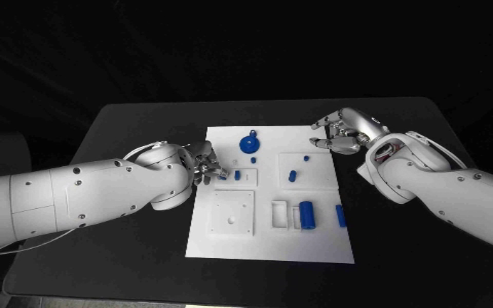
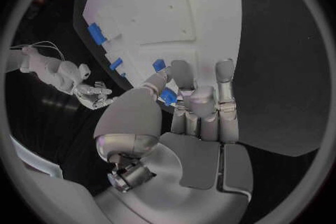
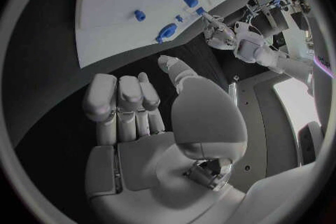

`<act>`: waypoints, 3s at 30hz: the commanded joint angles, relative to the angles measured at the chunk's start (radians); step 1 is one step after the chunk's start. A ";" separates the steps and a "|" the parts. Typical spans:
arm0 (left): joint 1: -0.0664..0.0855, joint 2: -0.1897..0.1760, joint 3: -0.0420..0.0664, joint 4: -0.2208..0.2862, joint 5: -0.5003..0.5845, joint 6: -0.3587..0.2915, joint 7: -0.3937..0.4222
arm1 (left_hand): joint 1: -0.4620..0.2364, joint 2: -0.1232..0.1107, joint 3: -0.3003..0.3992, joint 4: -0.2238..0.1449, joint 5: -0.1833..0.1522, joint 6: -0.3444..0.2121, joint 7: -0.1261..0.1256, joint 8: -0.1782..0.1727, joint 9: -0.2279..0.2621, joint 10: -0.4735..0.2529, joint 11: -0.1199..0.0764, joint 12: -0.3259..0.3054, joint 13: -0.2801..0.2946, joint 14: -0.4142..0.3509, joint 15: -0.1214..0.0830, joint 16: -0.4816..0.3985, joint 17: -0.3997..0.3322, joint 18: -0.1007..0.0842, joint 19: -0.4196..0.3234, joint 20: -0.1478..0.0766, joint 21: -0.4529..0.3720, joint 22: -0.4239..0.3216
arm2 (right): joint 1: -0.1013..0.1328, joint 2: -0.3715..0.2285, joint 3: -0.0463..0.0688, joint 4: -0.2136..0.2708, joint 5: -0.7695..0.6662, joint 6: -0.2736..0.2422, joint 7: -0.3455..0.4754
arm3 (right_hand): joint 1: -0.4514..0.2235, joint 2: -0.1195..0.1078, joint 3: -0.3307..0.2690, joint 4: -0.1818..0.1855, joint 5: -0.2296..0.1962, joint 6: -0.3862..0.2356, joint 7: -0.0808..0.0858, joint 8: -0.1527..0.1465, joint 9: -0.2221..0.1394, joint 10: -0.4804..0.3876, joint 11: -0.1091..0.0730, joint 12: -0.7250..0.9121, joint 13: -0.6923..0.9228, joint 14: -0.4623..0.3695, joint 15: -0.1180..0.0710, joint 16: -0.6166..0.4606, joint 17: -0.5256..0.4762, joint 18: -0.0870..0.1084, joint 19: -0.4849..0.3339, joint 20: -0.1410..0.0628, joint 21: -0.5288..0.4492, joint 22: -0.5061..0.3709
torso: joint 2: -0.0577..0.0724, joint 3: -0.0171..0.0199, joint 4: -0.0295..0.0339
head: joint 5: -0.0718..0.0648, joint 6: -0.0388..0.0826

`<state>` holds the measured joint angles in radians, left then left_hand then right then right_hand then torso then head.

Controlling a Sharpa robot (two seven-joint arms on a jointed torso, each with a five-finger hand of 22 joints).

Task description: Assemble the parts on the task board

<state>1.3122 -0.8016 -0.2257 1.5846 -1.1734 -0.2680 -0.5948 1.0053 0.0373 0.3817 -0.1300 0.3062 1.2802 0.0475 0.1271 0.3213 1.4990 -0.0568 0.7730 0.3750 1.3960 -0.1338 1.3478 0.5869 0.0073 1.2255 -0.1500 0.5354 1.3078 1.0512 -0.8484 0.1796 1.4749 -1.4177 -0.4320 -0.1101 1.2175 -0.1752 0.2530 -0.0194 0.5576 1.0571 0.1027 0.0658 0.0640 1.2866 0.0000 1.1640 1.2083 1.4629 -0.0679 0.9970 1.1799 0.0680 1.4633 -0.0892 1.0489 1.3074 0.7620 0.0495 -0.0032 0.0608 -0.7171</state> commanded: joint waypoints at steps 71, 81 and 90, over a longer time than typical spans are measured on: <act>-0.014 0.028 -0.016 -0.062 0.036 0.159 -0.053 | 0.085 -0.005 -0.081 0.144 -0.234 0.195 -0.094 -0.018 -0.015 0.016 -0.031 0.005 -0.070 -0.001 -0.001 -0.030 -0.063 0.003 0.007 0.011 -0.012 0.019 | -0.009 0.005 0.000 -0.004 -0.007 0.019 0.009 | -0.013 0.000 0.005 0.002 0.006 0.010 -0.002 -0.004 -0.001 -0.001 -0.004 -0.003 0.000 0.000 -0.004 -0.005 0.000 0.010 0.046 -0.002 -0.005 0.136 | -0.001 -0.0004 -0.0001 | -0.005 0.001; -0.007 0.013 -0.016 -0.052 0.037 0.140 -0.049 | 0.080 -0.186 -0.057 0.343 -0.258 0.209 -0.096 -0.024 -0.044 0.016 -0.033 0.004 -0.097 -0.005 -0.006 -0.041 -0.078 -0.003 0.009 0.004 -0.023 0.018 | -0.010 0.005 0.000 -0.005 -0.007 0.018 0.009 | -0.014 -0.001 0.005 0.000 0.008 0.010 -0.002 -0.004 -0.002 -0.001 -0.004 -0.004 0.000 0.000 -0.004 -0.006 -0.001 0.010 0.046 -0.002 -0.006 0.136 | -0.001 -0.0012 -0.0004 | -0.004 0.003; 0.002 -0.004 -0.015 -0.035 0.053 0.116 -0.035 | 0.101 -0.240 -0.074 0.416 -0.258 0.206 -0.088 -0.053 -0.072 0.016 -0.033 -0.013 -0.117 -0.015 -0.007 -0.064 -0.108 -0.007 0.008 -0.001 -0.035 0.016 | -0.013 0.006 0.000 -0.005 -0.007 0.018 0.010 | -0.015 -0.001 0.005 0.000 0.008 0.010 -0.002 -0.004 -0.002 -0.001 -0.004 -0.004 0.000 0.000 -0.004 -0.006 -0.001 0.010 0.046 -0.002 -0.006 0.136 | -0.001 -0.0016 0.0001 | -0.002 0.006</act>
<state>1.3154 -0.8028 -0.2375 1.5484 -1.1325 -0.1592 -0.6150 1.1076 -0.1952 0.3116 0.2853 0.0498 1.4655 -0.0455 0.0773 0.2514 1.4656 -0.0900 0.7628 0.2596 1.3871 -0.1413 1.2895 0.4823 0.0074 1.2328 -0.1428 0.5042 1.3078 1.0396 -0.8438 0.1796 1.4690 -1.4178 -0.4256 -0.1094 1.2096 -0.1751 0.2530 -0.0194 0.5626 1.0594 0.0987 0.0658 0.0639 1.2884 0.0019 1.1640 1.2083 1.4630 -0.0679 0.9970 1.1801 0.0681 1.4633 -0.0892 1.0490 1.3073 0.7612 0.0478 -0.0032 0.0584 -0.7118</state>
